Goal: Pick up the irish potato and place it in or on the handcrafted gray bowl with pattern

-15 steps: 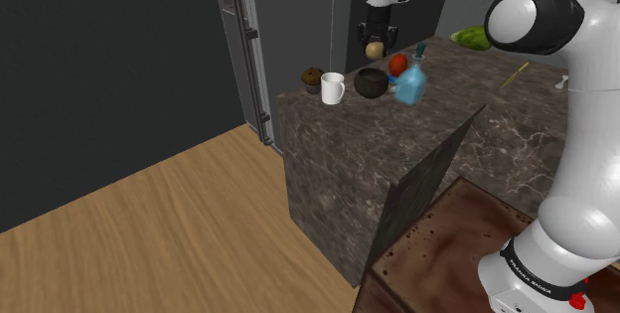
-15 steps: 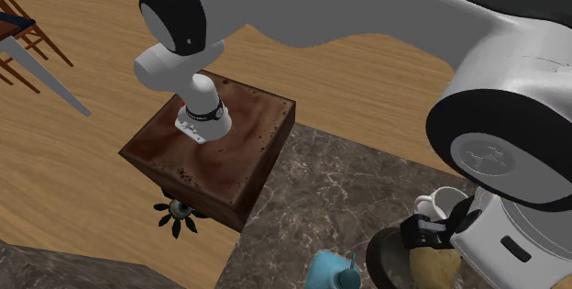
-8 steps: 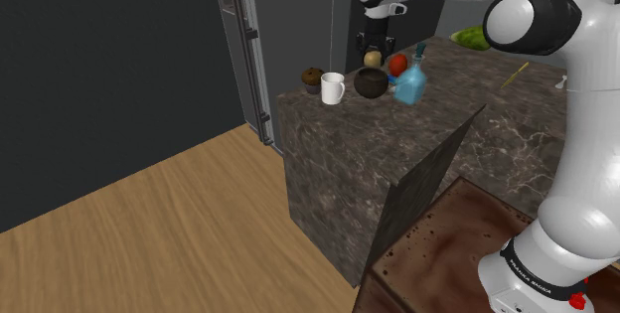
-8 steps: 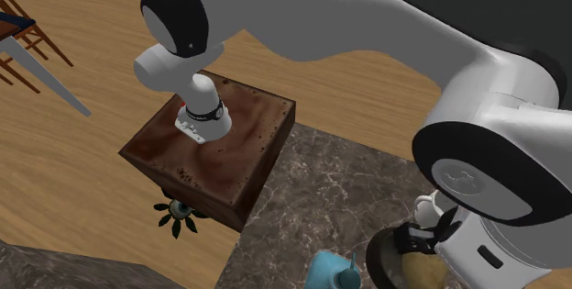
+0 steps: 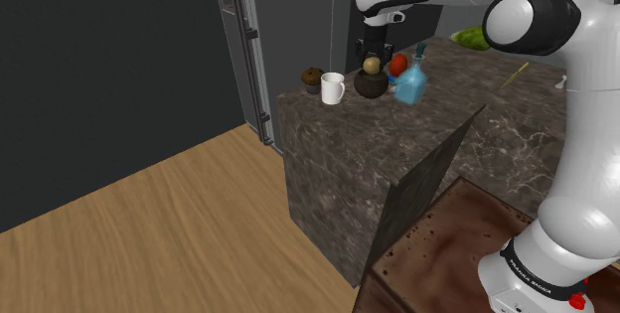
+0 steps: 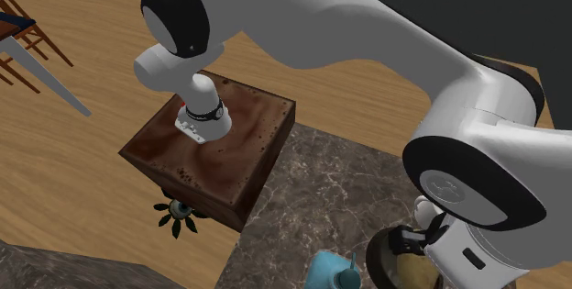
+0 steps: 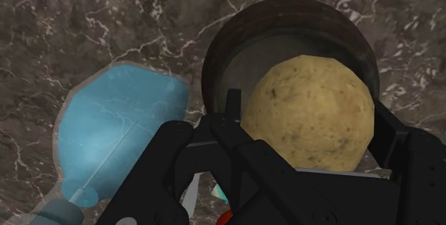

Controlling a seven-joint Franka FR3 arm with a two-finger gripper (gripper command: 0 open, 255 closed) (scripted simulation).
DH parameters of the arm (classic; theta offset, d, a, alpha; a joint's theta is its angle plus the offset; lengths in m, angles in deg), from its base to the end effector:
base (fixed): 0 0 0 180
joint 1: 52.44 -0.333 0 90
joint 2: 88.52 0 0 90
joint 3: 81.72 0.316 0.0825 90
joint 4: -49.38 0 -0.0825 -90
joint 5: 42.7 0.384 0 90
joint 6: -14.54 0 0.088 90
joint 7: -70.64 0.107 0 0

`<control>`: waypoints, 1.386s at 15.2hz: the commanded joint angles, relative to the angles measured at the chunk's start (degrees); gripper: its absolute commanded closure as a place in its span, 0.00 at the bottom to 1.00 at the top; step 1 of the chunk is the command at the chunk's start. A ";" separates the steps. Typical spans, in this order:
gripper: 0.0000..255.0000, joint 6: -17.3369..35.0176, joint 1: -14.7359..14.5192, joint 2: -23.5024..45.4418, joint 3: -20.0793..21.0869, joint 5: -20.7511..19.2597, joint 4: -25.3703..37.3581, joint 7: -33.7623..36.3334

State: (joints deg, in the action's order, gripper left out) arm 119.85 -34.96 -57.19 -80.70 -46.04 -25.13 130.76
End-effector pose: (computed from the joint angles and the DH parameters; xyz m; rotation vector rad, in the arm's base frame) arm 0.6824 -0.2093 0.4269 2.4414 -1.9016 0.0138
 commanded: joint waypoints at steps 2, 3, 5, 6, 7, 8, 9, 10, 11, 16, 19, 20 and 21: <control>1.00 0.04 0.00 0.01 0.00 0.00 -0.01 0.00; 1.00 0.04 0.00 0.01 0.00 0.00 -0.01 0.00; 0.00 0.04 0.00 0.01 0.00 0.00 -0.01 0.00; 0.00 0.04 0.00 0.01 0.00 0.00 -0.01 0.00; 0.00 0.04 0.00 0.01 0.00 0.00 -0.01 0.00; 0.00 0.04 0.00 0.01 0.00 0.00 -0.01 0.00; 0.00 0.04 0.00 0.01 0.00 0.00 -0.01 0.00; 0.00 -1.81 -0.06 -0.12 0.02 0.02 1.71 -0.03; 0.00 -3.72 -0.12 -0.14 0.03 0.04 3.59 -0.07; 0.00 -7.31 -0.24 0.10 0.06 0.06 7.42 -0.14; 0.00 -7.31 -0.24 0.10 0.06 0.06 7.42 -0.14; 0.00 -7.31 -0.24 0.10 0.06 0.06 7.42 -0.14; 0.00 -7.31 -0.24 0.10 0.06 0.06 7.42 -0.14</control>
